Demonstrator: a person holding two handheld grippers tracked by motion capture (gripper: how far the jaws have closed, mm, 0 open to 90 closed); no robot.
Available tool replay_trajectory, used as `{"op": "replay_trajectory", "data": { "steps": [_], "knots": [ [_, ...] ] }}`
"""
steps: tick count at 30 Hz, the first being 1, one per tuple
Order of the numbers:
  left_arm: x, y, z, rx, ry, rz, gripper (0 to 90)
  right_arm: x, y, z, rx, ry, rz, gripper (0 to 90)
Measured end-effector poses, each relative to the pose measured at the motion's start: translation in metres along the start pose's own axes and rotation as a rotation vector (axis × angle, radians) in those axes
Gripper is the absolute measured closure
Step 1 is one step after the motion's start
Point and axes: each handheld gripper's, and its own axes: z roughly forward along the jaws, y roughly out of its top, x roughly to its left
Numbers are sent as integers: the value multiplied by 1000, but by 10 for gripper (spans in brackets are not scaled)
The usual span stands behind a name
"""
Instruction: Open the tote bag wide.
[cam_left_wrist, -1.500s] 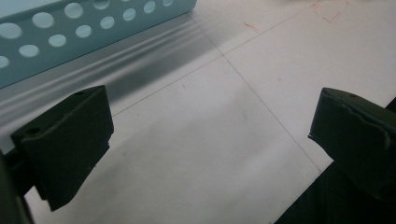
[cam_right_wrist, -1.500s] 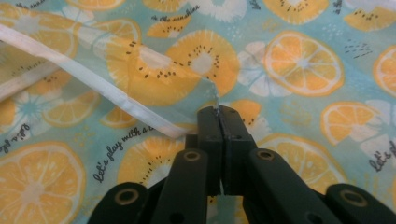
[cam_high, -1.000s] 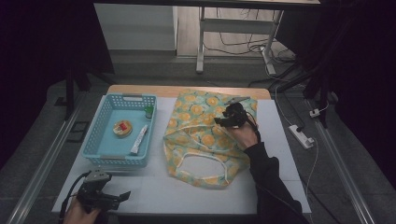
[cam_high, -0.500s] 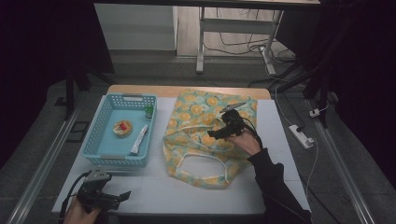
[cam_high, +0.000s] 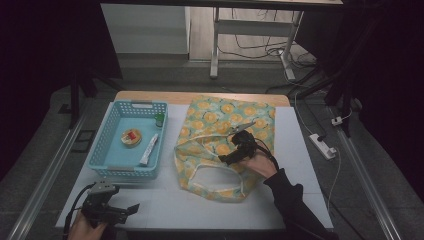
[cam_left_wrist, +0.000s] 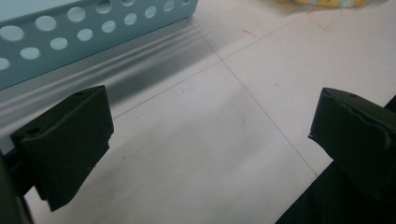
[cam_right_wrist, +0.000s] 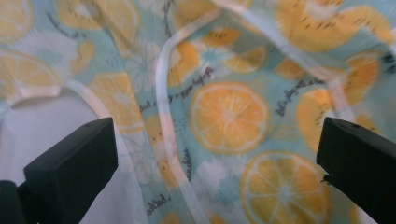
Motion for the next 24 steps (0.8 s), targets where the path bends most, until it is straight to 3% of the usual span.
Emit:
{"op": "replay_trajectory", "data": {
  "steps": [7, 14, 18, 19, 20, 24],
  "knots": [
    [0, 0, 0, -1, -6, 0, 0, 2, -10, 22, 67, -34, -23, 0],
    [0, 0, 0, 0, -6, 2, 0, 3, -14, 24, 32, -38, -52, 13],
    [0, 0, 0, 4, -5, 3, 0, 5, -13, 18, 29, -15, -85, 193],
    [0, 0, 0, 4, -6, 3, 0, 8, -13, 16, 25, 1, -104, 304],
    [0, 0, 0, 4, -5, 4, 0, 8, -13, 16, 25, 1, -104, 304],
    [0, 1, 1, 6, -6, 5, 0, 12, -11, 12, 31, 27, -129, 533]
  ]
}}
